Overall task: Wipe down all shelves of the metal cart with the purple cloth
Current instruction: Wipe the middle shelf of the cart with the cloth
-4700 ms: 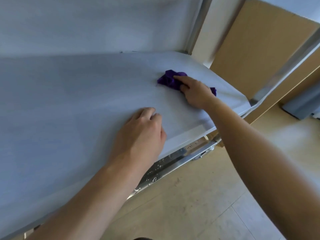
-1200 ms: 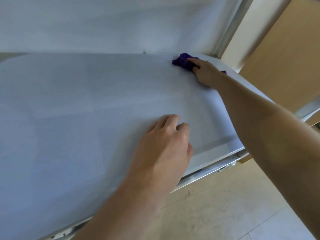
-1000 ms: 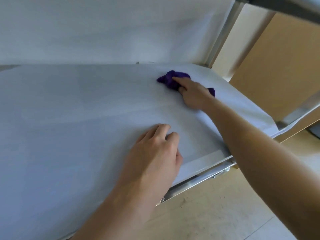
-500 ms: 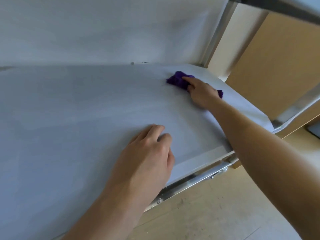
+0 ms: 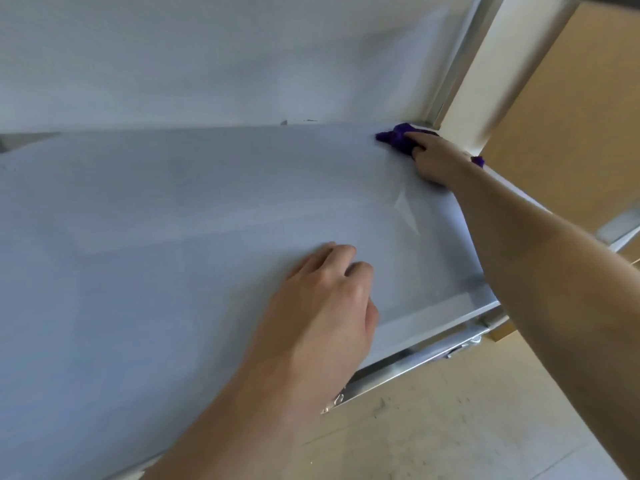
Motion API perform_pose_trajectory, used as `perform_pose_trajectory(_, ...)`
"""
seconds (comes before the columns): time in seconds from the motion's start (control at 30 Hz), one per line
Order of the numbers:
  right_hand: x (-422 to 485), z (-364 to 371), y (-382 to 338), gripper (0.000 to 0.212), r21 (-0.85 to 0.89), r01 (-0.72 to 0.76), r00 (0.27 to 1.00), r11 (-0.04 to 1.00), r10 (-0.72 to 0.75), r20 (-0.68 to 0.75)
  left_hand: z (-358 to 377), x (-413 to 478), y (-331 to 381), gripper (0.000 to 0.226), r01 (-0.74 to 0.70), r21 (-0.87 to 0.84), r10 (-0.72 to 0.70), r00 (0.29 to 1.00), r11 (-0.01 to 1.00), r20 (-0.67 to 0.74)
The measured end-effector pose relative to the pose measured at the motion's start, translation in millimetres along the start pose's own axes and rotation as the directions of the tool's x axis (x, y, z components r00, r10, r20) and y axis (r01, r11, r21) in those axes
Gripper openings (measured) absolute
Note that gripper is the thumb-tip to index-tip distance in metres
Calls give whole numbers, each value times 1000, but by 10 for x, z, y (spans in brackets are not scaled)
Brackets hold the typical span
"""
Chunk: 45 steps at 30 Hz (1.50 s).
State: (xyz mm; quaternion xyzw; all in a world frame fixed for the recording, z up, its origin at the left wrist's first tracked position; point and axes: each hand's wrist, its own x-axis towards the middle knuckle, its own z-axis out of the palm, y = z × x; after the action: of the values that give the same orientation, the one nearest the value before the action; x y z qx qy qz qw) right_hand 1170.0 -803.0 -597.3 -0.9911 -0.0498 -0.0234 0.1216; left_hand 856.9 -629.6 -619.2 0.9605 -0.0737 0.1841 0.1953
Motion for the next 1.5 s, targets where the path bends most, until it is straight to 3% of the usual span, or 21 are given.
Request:
perform_pose_trajectory(0.23, -642, 88, -467, 46, 4, 312, 948, 950, -312, 70, -19, -6, 6, 19, 45, -10, -45, 998, 999, 40)
perform_pose_trajectory(0.43, -1599, 120, -669, 46, 24, 506, 861, 862, -507, 42, -47, -34, 14, 35, 53, -6, -53, 998, 999, 46)
perform_pose_trajectory(0.6, -1397, 95, -674, 45, 91, 470, 880, 878, -474, 37, -41, -53, 26, 35, 25, 15, -25, 999, 1000, 20)
perform_pose_trajectory(0.73, -583, 111, -391, 44, 55, 216, 976, 975, -215, -9, -24, -36, 23, 38, 15, -15, -14, 999, 1000, 31)
perform_pose_trajectory(0.83, -58, 58, -112, 46, 39, 58, 998, 998, -58, -4, 4, -17, 50, 38, 0, -28, 0, 1000, 1000, 12)
perform_pose_trajectory(1.03, 32, 35, -100, 48, 18, -4, 1000, 1000, 4, -9, 21, -1, 59, 36, -18, -39, 18, 1000, 999, 10)
perform_pose_trajectory(1.2, -247, 23, -258, 46, 7, 81, 997, 997, -81, 5, 35, -10, 54, 28, -16, -20, 15, 999, 1000, -31)
perform_pose_trajectory(1.3, -556, 58, -501, 46, -15, 204, 979, 979, -203, 23, 44, -9, 48, 21, -11, -7, 10, 998, 1000, -68)
perform_pose_trajectory(1.5, -1351, 92, -980, 46, 32, 490, 865, 871, -491, 104, 5, -17, 50, 14, 31, -51, -31, 999, 998, -15)
